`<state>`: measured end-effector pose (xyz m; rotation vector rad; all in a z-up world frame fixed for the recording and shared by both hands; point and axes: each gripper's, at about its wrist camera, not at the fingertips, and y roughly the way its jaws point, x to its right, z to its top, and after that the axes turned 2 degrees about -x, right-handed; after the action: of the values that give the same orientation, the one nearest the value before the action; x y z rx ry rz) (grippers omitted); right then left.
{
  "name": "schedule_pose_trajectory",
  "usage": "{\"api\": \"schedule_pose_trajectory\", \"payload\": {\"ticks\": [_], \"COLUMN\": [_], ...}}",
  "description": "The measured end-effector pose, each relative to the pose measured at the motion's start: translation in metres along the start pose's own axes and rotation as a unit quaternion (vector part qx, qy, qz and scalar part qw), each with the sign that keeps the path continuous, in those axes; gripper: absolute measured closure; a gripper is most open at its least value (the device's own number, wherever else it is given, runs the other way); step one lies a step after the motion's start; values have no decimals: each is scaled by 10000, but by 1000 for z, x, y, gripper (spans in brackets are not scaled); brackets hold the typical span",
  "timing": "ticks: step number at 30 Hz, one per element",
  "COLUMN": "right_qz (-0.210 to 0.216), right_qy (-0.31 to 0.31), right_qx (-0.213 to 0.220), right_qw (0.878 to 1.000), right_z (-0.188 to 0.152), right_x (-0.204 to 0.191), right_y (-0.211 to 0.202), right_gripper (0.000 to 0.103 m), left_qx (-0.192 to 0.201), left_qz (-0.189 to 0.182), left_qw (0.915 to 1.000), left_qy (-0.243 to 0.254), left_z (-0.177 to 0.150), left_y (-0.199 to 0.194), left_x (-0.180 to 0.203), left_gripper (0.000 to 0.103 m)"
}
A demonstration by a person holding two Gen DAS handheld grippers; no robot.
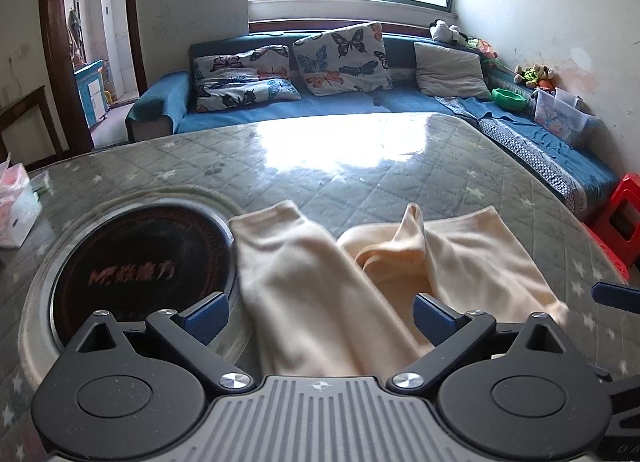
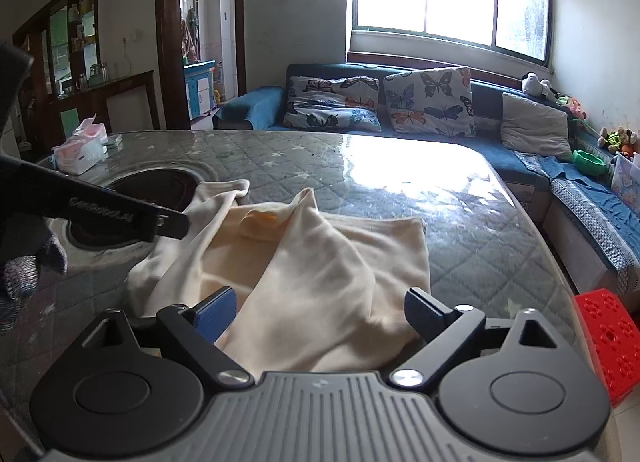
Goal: Fold clothes
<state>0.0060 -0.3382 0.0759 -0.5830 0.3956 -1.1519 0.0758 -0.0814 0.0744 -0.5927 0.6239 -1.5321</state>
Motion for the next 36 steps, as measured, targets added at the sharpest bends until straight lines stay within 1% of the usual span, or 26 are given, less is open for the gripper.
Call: {"api": "schedule_pose_trajectory", "payload": {"ticks": [2,5,6,9,11,13,14,16,19,21,24,25,27,30,32,33,34,36], "right_qz": [14,58,70,153,231,311,376,517,650,695,755,781,871,995,1027,1028,1021,902], "right_qy": [-51,-93,-114,-138,-178,-213,-214,-203,-227,-279,-316,-288,-255,-165,-141,-134,-126,-104], "right_qx": [-27,-64,-76,-155,-222,-276,-316,-398,-489,-546,-634,-682,-755,-835,-806,-777,-742,-668], "right_qw": [10000,9999,9999,9997,9993,9989,9986,9977,9964,9957,9946,9942,9930,9914,9913,9916,9919,9936], "right_z": [8,20,24,33,37,41,44,49,55,58,62,63,63,61,60,60,60,60], "right_x": [3,8,10,13,13,12,11,10,6,2,-2,-2,-2,0,0,1,1,3], "right_y": [9,23,29,44,54,62,68,80,98,112,131,137,145,150,148,146,143,136], "right_gripper": [13,16,17,18,19,22,22,27,31,33,38,43,49,64,71,79,85,89], "left_qx": [-59,-229,-310,-563,-711,-812,-851,-824,-750,-713,-672,-658,-630,-587,-605,-613,-620,-642], "left_qz": [52,105,80,97,78,39,26,-82,-215,-260,-268,-282,-311,-307,-327,-314,-302,-300], "left_qw": [9999,9994,9990,9976,9968,9961,9959,9962,9968,9971,9974,9974,9975,9976,9971,9970,9969,9967], "left_qy": [77,215,308,383,367,334,312,257,143,70,-6,-37,-99,-224,-330,-353,-376,-390], "left_z": [8,16,17,16,13,11,10,8,5,3,1,0,-1,-2,-2,-2,-1,-3], "left_y": [12,30,36,52,61,67,69,67,60,55,50,48,43,39,38,38,38,40], "left_x": [4,9,9,7,2,-4,-8,-15,-25,-31,-37,-39,-43,-49,-54,-55,-56,-57], "left_gripper": [4,9,12,23,36,64,69,80,92,95,96,97,97,97,96,96,96,96]}}
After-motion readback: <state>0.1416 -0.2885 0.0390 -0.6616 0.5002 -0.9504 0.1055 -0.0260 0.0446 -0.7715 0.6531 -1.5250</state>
